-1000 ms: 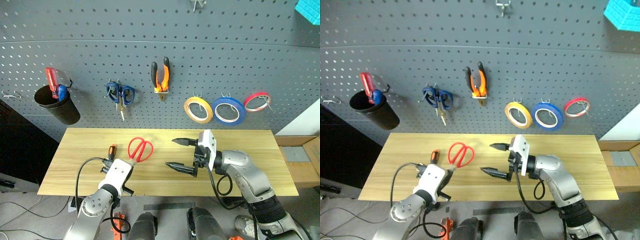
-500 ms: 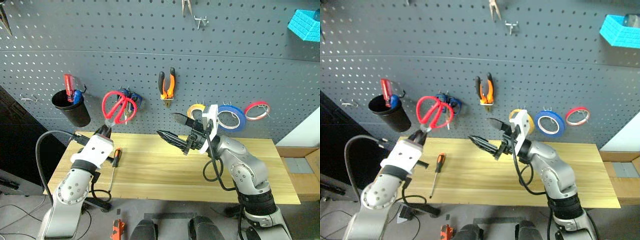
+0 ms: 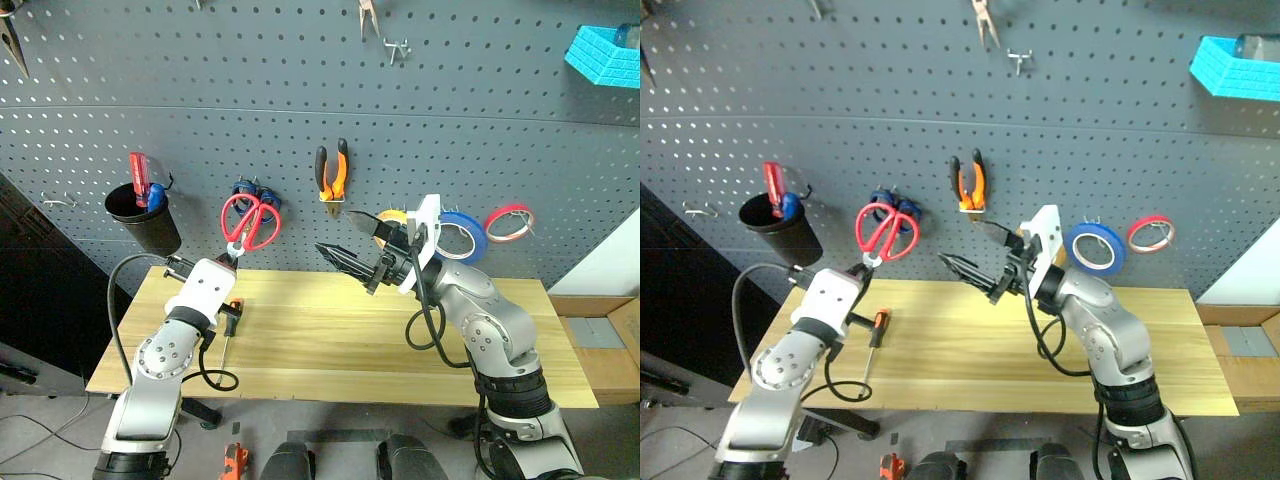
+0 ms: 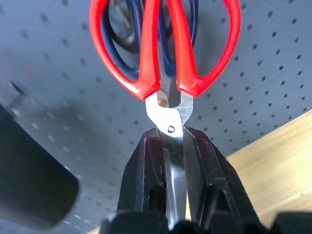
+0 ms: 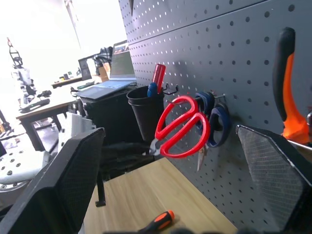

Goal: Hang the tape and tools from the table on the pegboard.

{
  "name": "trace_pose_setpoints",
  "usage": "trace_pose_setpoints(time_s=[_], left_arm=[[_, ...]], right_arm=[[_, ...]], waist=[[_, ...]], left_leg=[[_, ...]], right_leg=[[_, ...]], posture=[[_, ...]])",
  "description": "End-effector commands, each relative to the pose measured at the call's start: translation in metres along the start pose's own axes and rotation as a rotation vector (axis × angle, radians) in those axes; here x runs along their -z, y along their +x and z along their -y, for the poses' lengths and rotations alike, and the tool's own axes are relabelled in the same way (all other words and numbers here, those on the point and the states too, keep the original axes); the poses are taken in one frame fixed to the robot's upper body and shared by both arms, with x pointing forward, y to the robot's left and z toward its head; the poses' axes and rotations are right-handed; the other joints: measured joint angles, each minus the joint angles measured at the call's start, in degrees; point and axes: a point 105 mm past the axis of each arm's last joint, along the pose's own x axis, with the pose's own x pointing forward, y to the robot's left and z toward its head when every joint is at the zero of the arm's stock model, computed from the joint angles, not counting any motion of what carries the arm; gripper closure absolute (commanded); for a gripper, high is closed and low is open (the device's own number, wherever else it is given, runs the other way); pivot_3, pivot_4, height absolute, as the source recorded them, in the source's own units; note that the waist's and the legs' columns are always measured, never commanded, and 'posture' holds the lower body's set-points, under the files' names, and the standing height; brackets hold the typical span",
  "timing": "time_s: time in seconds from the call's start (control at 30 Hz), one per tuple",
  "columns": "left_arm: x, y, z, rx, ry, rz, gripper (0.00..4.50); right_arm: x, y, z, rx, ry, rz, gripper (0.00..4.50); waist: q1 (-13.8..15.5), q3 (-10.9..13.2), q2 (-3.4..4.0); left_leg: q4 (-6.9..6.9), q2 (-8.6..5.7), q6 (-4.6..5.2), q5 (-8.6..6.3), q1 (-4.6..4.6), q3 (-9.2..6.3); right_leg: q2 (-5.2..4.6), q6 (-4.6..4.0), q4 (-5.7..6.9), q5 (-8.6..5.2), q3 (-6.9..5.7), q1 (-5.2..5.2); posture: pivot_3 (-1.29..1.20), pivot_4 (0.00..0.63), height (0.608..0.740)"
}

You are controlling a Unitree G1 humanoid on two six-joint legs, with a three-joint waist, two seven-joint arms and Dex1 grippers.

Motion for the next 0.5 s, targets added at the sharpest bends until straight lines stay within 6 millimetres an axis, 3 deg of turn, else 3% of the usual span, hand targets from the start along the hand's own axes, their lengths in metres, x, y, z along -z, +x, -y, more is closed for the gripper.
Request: trace_pose_setpoints(time_s=[0.03,0.17,0.37,0.5], left_arm=[[-0.006,0.011,-0.007,-0.02,-0.031,0.006,4.27],[-0.014,0.024,-0.018,-0.047,-0.044,0.028,4.27],[-0.013,0.028,-0.018,-0.039,-0.028,0.031,2.25],[0.011,0.017,-0.004,-0.025,-0.045,-0.046,0.88]], right_arm=[[-0.013,0.0,-0.004,-0.011,-0.023,0.046,0.0],[-0.012,0.001,-0.005,-0.014,-0.028,0.04,0.0],[-0.011,0.002,-0.006,-0.022,-0.019,0.041,0.0],[-0.005,-0.001,-0.005,-0.015,-0.023,0.015,0.0]], waist=[[-0.05,-0.03,-0.01],[-0.35,-0.06,-0.06],[-1.09,-0.13,-0.05],[-1.23,-0.2,-0.04]], left_leg=[[0.01,0.0,0.06,-0.03,0.02,0.0],[0.06,-0.01,0.13,-0.04,0.07,-0.01],[0.06,-0.01,0.1,0.01,0.12,-0.01],[0.06,0.0,0.09,0.01,0.12,0.0]], right_leg=[[0.0,0.0,0.04,0.0,0.01,0.0],[0.01,-0.03,0.25,0.02,-0.01,0.0],[0.01,-0.05,0.34,0.02,0.01,-0.01],[0.01,-0.05,0.35,0.02,0.03,-0.03]], posture=[[0.02,0.067,0.74],[0.02,0.068,0.74],[0.02,0.065,0.74],[0.02,0.067,0.74]])
